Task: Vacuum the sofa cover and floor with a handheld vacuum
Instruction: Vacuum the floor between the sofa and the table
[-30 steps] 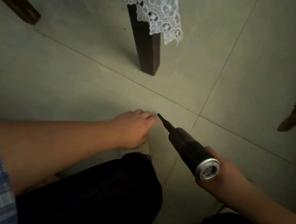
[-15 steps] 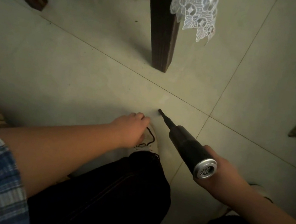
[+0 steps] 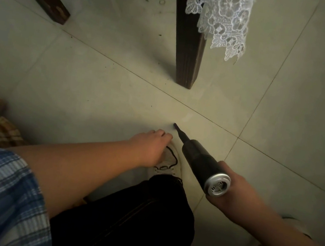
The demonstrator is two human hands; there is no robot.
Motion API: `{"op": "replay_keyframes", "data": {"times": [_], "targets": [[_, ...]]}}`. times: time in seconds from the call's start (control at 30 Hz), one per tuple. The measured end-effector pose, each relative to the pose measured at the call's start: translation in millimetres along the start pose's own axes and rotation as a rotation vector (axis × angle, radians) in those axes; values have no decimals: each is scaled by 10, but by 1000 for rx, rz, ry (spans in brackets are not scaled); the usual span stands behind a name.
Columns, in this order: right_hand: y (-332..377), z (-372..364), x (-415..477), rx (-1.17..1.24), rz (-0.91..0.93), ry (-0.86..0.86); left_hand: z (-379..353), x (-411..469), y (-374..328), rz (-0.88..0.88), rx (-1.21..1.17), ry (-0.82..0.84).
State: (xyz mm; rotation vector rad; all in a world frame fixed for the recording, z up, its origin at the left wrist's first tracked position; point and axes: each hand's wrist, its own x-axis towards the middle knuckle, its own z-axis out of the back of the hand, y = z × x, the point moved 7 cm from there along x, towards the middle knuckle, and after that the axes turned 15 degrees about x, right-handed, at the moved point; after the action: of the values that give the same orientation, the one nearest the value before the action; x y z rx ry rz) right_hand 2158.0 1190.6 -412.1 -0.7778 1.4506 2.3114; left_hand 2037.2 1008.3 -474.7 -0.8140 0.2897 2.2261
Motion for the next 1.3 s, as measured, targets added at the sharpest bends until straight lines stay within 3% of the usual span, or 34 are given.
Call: {"op": "replay_keyframes", "data": {"times": [0.33,0.63,0.9,1.17,1.3], "targets": [[595,-331,682,17,97,45,-294,-142,698,229,-34,156],[614,-399,713,22,65,31,-190,-60,814,284,-100,88],[991,-302,1120,78,31,-146,-124,-20,1077,380,-197,103],[965,-434,1026,224,-48,-264,-32,94,1020,331,-312,5],[911,-452,918,181,-61,-243,91,116,901,288,-363,-44]]}}
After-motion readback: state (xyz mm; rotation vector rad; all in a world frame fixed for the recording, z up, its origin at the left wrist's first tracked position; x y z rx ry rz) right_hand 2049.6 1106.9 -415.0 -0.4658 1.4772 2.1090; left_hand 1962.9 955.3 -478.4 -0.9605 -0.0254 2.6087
